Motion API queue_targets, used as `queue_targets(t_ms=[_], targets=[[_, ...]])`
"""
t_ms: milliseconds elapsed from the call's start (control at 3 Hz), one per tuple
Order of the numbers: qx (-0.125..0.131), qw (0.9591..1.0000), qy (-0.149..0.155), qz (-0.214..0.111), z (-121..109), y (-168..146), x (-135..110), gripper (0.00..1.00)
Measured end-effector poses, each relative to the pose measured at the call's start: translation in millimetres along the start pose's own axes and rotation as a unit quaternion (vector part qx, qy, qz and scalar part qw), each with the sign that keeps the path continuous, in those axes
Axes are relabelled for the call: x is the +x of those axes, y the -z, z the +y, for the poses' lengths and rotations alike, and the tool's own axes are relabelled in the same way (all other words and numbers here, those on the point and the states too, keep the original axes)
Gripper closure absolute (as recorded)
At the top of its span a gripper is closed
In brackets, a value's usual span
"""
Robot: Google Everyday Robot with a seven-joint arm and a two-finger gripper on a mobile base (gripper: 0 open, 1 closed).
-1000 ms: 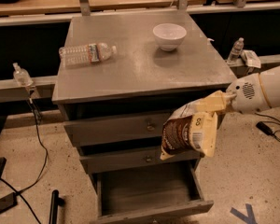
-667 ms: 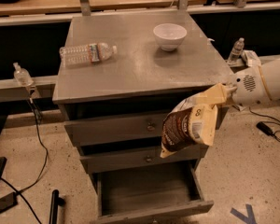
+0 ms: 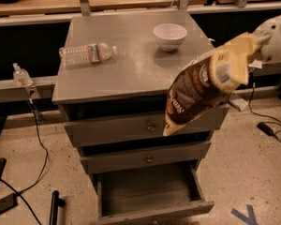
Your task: Pick brown chip bag from bottom drawer and place on counter
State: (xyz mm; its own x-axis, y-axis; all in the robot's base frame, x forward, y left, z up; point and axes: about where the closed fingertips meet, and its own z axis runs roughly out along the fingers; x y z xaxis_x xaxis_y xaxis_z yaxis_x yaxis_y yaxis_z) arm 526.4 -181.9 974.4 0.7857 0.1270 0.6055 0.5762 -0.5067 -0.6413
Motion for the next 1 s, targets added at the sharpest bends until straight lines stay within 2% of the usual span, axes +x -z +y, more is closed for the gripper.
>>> queue_targets(t_ms=[333,667,1000], targets=[[0.028,0.9994,0.019,-0.002,-36,26,30,1.0],[0.049,0.9967,0.04,0.051,-75,66,82,1.0],[0.057,0.9918,0.054,0.1,-98,100,109,1.0]])
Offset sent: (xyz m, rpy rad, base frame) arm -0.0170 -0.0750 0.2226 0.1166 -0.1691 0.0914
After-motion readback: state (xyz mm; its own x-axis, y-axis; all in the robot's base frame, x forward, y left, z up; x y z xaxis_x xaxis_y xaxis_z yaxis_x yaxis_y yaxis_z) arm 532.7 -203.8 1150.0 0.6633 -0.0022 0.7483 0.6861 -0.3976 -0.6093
